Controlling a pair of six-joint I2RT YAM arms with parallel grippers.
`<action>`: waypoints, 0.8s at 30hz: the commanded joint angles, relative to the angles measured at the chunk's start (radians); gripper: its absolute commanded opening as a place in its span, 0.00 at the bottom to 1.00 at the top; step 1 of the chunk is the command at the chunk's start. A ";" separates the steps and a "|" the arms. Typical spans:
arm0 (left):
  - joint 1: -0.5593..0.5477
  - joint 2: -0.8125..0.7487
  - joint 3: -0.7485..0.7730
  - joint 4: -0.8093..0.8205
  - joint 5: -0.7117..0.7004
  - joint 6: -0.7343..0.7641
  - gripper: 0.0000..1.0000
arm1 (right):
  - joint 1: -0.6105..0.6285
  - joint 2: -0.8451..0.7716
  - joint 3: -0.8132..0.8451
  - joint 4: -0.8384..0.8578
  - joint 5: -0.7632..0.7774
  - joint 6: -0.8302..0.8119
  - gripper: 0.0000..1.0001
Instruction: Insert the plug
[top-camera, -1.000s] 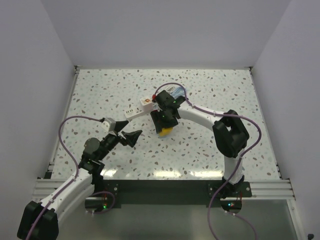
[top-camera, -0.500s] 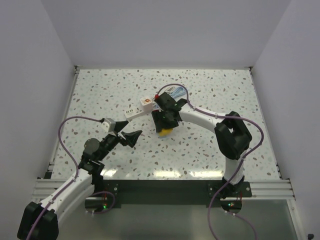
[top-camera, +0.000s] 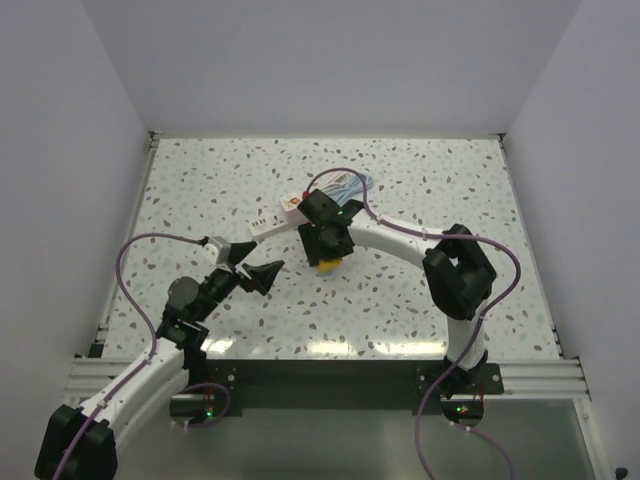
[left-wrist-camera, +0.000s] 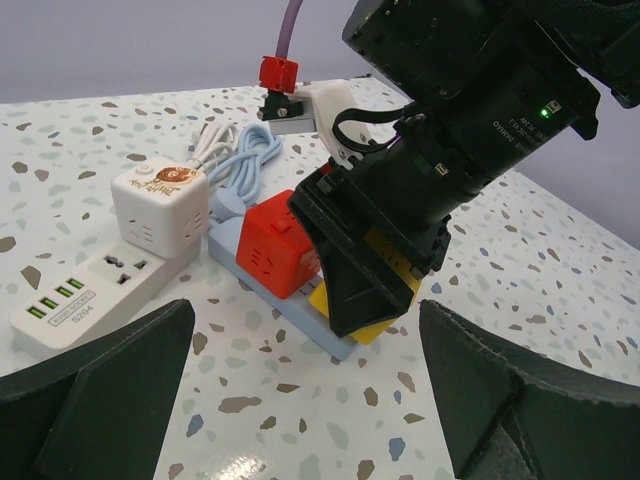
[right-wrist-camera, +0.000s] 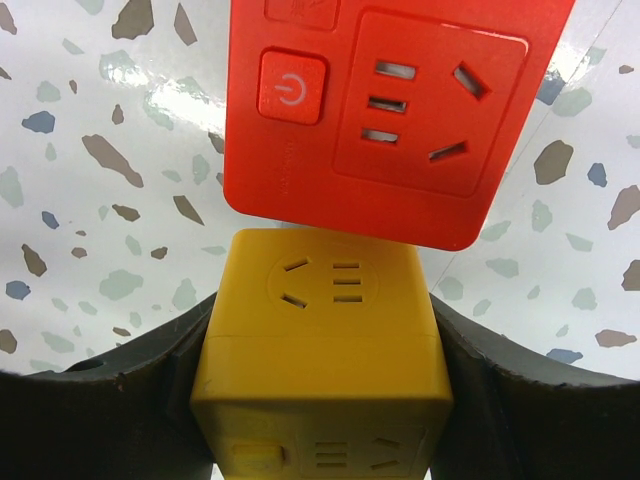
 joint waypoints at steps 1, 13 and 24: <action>0.011 -0.004 -0.005 0.033 0.000 -0.008 1.00 | -0.002 0.069 -0.037 -0.012 0.065 0.023 0.00; 0.009 -0.018 -0.006 0.027 0.001 -0.010 1.00 | -0.006 0.107 -0.045 0.051 0.049 0.041 0.00; 0.009 -0.025 -0.009 0.030 0.010 -0.013 1.00 | -0.012 0.068 -0.150 0.102 0.061 0.090 0.00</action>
